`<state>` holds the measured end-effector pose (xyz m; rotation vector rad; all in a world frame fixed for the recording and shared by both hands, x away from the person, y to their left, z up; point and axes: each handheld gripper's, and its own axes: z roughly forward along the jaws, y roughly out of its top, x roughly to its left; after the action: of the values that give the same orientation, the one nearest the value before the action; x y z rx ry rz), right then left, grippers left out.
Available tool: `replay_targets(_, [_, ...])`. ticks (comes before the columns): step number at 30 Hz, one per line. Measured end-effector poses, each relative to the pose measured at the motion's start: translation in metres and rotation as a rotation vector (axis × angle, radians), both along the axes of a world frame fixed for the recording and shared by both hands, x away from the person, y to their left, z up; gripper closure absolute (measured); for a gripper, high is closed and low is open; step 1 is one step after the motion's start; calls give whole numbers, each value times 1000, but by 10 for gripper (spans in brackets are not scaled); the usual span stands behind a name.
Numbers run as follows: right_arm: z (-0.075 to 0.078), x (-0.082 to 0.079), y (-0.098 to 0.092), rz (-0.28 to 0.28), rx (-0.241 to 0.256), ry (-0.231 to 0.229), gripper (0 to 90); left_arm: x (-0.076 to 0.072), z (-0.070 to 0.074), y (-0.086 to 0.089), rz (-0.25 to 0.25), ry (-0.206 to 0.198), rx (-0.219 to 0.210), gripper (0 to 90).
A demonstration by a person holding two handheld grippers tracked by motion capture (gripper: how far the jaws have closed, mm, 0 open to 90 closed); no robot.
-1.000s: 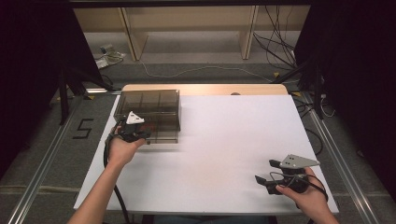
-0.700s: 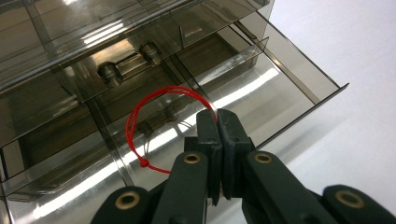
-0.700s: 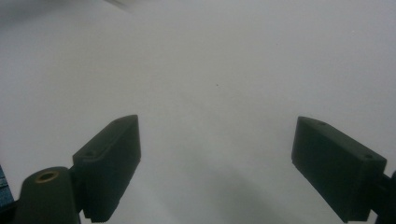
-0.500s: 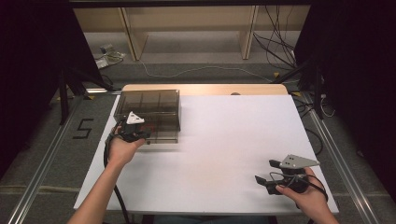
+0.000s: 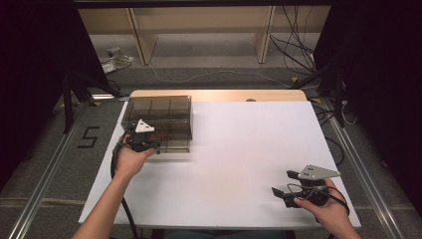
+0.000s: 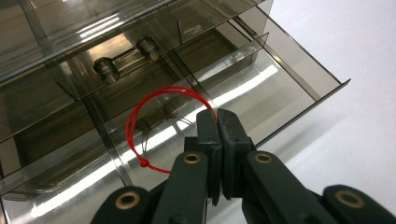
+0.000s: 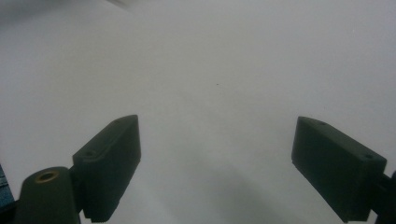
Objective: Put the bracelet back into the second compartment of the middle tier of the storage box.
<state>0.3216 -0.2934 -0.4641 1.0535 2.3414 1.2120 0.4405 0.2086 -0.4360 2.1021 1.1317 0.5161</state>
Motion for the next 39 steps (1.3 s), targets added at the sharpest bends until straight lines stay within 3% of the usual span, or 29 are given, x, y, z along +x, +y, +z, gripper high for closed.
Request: replay_targets(39, [0,0,0,3,-4,1,163,3,-3,1,2,22,-2,882])
